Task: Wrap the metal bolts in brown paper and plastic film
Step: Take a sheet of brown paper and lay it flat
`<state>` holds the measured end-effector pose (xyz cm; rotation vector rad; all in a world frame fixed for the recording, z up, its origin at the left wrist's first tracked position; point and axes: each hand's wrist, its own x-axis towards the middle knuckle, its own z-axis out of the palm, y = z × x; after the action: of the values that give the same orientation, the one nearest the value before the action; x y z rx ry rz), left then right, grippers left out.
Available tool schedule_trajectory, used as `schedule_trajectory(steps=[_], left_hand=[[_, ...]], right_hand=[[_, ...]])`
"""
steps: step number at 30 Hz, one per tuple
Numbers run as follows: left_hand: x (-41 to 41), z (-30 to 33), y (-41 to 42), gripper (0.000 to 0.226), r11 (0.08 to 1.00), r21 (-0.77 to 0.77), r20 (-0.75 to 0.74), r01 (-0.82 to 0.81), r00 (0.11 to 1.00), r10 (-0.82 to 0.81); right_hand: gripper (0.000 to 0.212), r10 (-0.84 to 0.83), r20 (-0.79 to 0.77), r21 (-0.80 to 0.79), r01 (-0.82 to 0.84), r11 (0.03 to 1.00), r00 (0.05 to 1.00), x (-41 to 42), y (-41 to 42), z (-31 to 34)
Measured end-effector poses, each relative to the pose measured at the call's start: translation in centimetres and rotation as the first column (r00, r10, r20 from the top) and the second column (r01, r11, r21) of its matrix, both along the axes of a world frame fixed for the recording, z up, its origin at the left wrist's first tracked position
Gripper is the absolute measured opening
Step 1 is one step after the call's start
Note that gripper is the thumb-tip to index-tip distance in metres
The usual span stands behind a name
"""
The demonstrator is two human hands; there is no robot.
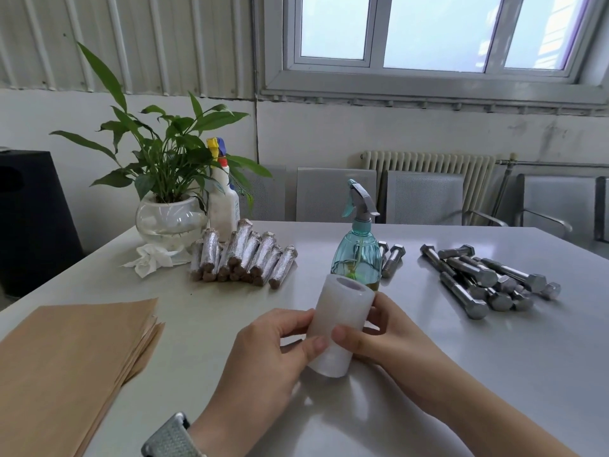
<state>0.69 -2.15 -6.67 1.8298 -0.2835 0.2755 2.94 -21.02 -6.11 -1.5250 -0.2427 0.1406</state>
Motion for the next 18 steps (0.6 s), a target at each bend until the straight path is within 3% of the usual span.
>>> schedule_trajectory(steps=[2,5,9,14,18], left_hand=[[0.00,-0.07,-0.11,0.024,0.995,0.040,0.067,-0.095,0.994,0.092],[0.25,-0.11,0.04,0.018,0.992,0.064,0.056,-0.110,0.993,0.107],[0.67,-0.12,0.45,0.011,0.991,-0.122,-0.085,-0.052,0.995,0.042],[0.58,-0.30,0.25,0.007,0.977,-0.208,-0.094,-0.051,0.995,0.032],[0.44,-0.11,-0.01,0.009,0.970,-0.240,-0.083,-0.045,0.996,0.026]], right_hand=[[0.077,-0.076,0.000,-0.017,0.076,0.997,0.997,-0.14,0.34,0.01],[0.073,-0.136,0.015,-0.050,0.136,0.989,0.991,-0.28,0.68,0.06],[0.071,-0.101,-0.011,-0.049,0.100,0.994,0.995,-0.44,0.42,0.35],[0.064,0.000,-0.119,0.158,0.019,0.987,0.993,-0.77,0.18,0.42],[0.060,0.048,-0.144,0.235,-0.013,0.972,0.988,-0.82,0.39,0.38]])
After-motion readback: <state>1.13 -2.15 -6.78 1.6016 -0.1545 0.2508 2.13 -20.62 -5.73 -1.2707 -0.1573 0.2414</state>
